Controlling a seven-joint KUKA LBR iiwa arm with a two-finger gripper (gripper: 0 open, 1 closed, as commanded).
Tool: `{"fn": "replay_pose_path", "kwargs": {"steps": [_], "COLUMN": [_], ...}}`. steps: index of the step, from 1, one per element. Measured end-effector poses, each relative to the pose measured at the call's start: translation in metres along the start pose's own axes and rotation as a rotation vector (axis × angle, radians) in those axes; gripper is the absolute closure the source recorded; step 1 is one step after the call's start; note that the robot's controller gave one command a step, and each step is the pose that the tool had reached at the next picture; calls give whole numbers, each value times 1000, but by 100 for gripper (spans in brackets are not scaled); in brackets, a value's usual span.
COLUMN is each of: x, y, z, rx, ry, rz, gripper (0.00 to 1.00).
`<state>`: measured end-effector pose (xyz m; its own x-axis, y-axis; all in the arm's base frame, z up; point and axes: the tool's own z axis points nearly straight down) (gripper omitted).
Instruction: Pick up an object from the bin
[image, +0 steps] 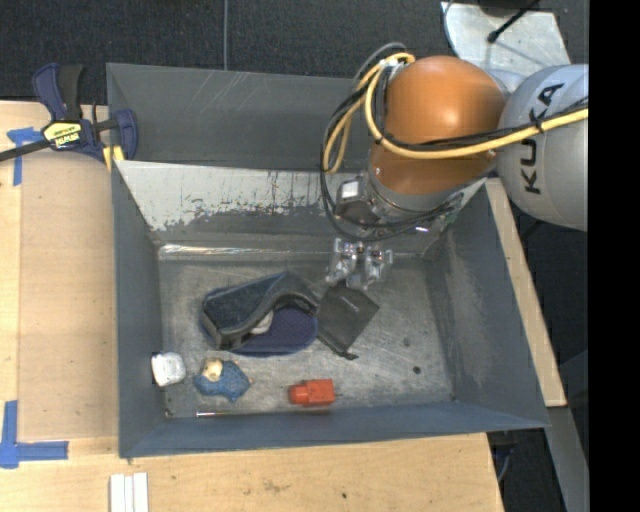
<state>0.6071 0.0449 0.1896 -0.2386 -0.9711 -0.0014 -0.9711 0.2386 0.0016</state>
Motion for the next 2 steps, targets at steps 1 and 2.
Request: {"fn": "replay_pose_path", "kwargs": {"steps": [1,2], "x": [16,6], "y": [5,-21], "z": [-49,-9], "rx": [10,5], "ry": [-2,-2], "rz": [-33,-181], "gripper": [100,100]}}
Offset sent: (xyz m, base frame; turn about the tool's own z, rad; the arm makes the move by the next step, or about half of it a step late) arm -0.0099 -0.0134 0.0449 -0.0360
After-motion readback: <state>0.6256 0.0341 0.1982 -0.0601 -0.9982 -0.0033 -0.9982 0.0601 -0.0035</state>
